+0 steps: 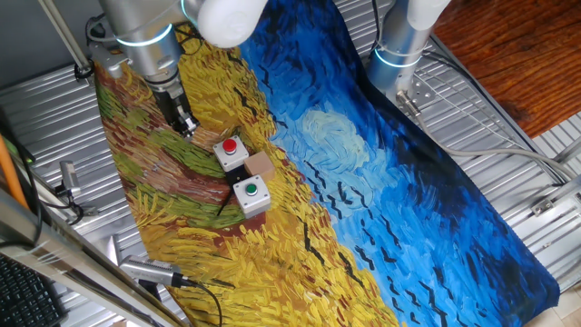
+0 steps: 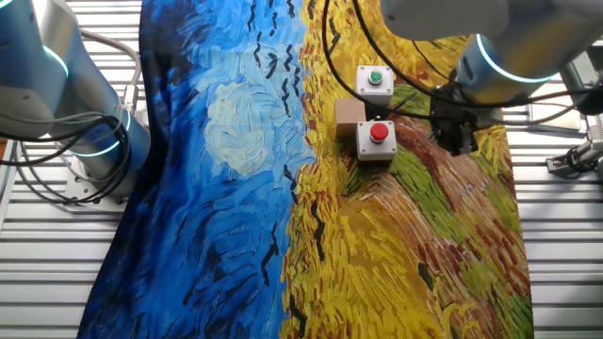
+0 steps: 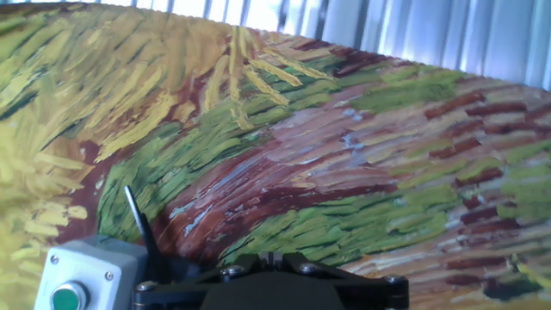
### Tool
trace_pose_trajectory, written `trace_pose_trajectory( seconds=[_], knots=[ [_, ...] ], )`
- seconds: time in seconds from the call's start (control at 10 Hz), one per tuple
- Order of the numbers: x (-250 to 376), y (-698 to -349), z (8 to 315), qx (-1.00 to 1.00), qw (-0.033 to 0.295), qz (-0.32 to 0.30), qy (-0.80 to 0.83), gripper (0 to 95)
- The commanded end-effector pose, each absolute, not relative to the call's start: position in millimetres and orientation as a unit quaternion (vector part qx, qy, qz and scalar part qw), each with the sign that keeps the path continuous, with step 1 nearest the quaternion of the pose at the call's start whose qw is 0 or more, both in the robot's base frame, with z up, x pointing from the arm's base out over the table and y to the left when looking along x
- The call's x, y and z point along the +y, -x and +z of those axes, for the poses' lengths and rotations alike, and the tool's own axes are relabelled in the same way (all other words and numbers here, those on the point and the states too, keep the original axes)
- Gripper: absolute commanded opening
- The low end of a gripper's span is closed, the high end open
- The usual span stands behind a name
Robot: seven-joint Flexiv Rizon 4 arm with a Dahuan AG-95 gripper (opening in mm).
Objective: Turn the hands of a clock
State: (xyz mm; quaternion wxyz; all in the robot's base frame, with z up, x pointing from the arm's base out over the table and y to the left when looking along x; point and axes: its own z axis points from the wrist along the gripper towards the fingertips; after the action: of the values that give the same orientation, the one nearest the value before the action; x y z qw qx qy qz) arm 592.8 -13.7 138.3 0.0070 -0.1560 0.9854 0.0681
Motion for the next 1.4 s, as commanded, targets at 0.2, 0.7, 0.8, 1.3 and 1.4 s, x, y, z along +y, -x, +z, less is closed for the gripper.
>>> trace_pose_trajectory(
  seconds=[0.2,0.7,0.8,1.3,1.4],
  knots=[
    [-13.6,-593.1,138.4,0.977,0.004,0.070,0.201,0.0],
    [2.9,-592.1,139.1,0.976,0.007,0.088,0.199,0.0],
    [18.0,-589.2,138.3,0.978,0.007,0.091,0.188,0.0],
    [99.4,-581.5,118.6,0.988,0.007,0.088,0.126,0.0],
    [112.9,-580.3,114.7,0.989,0.006,0.084,0.118,0.0]
  ],
)
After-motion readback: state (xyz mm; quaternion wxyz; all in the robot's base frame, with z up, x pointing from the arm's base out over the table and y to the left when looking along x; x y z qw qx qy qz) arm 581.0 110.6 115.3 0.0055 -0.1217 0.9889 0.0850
